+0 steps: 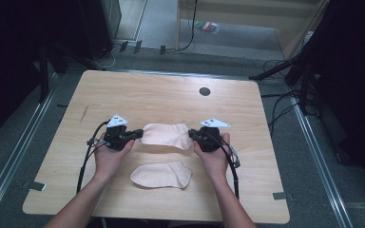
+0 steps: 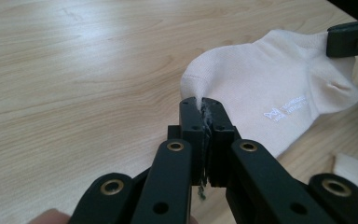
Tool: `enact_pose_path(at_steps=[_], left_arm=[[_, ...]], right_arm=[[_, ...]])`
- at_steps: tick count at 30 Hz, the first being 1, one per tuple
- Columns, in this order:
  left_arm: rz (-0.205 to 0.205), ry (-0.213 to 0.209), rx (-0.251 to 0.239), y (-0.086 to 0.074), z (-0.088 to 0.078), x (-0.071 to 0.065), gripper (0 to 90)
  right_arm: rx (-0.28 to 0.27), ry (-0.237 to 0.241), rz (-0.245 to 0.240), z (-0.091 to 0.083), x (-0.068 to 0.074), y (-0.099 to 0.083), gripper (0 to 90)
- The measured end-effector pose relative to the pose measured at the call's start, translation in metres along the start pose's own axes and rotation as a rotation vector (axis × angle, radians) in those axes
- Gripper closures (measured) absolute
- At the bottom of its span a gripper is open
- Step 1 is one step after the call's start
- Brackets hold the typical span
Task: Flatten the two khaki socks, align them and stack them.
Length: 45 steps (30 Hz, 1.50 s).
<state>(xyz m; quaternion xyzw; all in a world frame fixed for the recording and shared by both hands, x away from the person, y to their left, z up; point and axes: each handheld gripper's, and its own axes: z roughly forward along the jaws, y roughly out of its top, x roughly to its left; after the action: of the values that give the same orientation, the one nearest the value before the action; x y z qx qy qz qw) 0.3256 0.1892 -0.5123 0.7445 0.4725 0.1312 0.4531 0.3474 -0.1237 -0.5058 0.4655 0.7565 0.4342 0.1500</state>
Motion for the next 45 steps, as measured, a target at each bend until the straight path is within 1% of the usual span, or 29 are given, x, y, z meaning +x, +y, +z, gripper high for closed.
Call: enact_pose_path(at_steps=[2, 3, 4, 5, 7, 8, 9, 10, 11, 13, 15, 16, 19, 20, 23, 24, 27, 30, 31, 34, 39, 41, 43, 45], left_arm=[[0.004, -0.009, -0.012, -0.003, -0.01, -0.004, 89.8], [0.004, -0.009, -0.012, -0.003, -0.01, -0.004, 89.8], [0.003, -0.013, -0.018, -0.004, -0.013, -0.005, 89.8], [0.008, -0.015, -0.019, -0.005, -0.016, -0.007, 89.8], [0.005, -0.023, -0.022, -0.007, -0.022, -0.008, 89.8], [0.004, -0.028, -0.027, -0.01, -0.029, -0.01, 89.8], [0.004, -0.028, -0.027, -0.01, -0.029, -0.01, 89.8], [0.007, -0.027, -0.031, -0.012, -0.035, -0.012, 89.8], [0.007, -0.027, -0.031, -0.012, -0.035, -0.012, 89.7], [0.007, -0.032, -0.032, -0.015, -0.041, -0.015, 89.8], [0.023, -0.029, -0.034, -0.019, -0.045, -0.019, 89.7], [0.016, -0.042, -0.032, -0.023, -0.049, -0.022, 89.8], [0.021, -0.04, -0.029, -0.027, -0.052, -0.025, 89.7], [0.011, -0.049, -0.03, -0.031, -0.056, -0.028, 89.7], [0.01, -0.054, -0.03, -0.035, -0.06, -0.031, 89.7], [0.024, -0.047, -0.027, -0.039, -0.064, -0.034, 89.7], [0.017, -0.055, -0.028, -0.043, -0.067, -0.037, 89.7], [0.016, -0.057, -0.015, -0.052, -0.07, -0.04, 89.7], [0.016, -0.057, -0.015, -0.052, -0.07, -0.04, 89.7], [0.012, -0.071, 0.001, -0.061, -0.072, -0.044, 89.7], [0.007, -0.083, 0.013, -0.067, -0.074, -0.048, 89.7], [0.011, -0.09, 0.028, -0.071, -0.075, -0.051, 89.7], [0.008, -0.093, 0.03, -0.073, -0.075, -0.051, 89.7], [0.008, -0.096, 0.042, -0.076, -0.073, -0.052, 89.7]], right_arm=[[-0.002, 0.01, -0.008, -0.008, 0.005, -0.003, 85.8], [-0.002, 0.01, -0.008, -0.008, 0.005, -0.003, 85.8], [-0.005, 0.016, -0.006, -0.013, 0.009, -0.005, 85.8], [-0.005, 0.016, -0.006, -0.013, 0.009, -0.005, 85.8], [-0.003, 0.022, -0.008, -0.017, 0.012, -0.008, 85.8], [0.0, 0.027, -0.011, -0.022, 0.015, -0.012, 85.8], [0.0, 0.027, -0.011, -0.022, 0.015, -0.012, 85.8], [0.003, 0.036, -0.013, -0.026, 0.018, -0.015, 85.8], [0.003, 0.036, -0.013, -0.026, 0.018, -0.015, 85.8], [0.002, 0.043, -0.014, -0.03, 0.02, -0.018, 85.8], [0.003, 0.051, -0.015, -0.033, 0.023, -0.022, 85.8], [0.006, 0.057, -0.019, -0.036, 0.025, -0.025, 85.8], [0.014, 0.063, -0.014, -0.041, 0.028, -0.03, 85.8], [0.014, 0.063, -0.016, -0.042, 0.029, -0.032, 85.8], [0.016, 0.068, -0.015, -0.046, 0.031, -0.036, 85.8], [0.018, 0.075, -0.013, -0.049, 0.033, -0.039, 85.8], [0.017, 0.078, -0.018, -0.052, 0.035, -0.041, 85.8], [0.02, 0.082, -0.026, -0.057, 0.039, -0.045, 85.8], [0.02, 0.082, -0.026, -0.057, 0.039, -0.045, 85.8], [0.033, 0.082, -0.032, -0.06, 0.042, -0.05, 85.8], [0.046, 0.084, -0.031, -0.061, 0.043, -0.055, 85.8], [0.057, 0.084, -0.039, -0.061, 0.044, -0.058, 85.8], [0.062, 0.081, -0.042, -0.061, 0.045, -0.061, 85.8], [0.068, 0.082, -0.041, -0.06, 0.045, -0.063, 85.8]])
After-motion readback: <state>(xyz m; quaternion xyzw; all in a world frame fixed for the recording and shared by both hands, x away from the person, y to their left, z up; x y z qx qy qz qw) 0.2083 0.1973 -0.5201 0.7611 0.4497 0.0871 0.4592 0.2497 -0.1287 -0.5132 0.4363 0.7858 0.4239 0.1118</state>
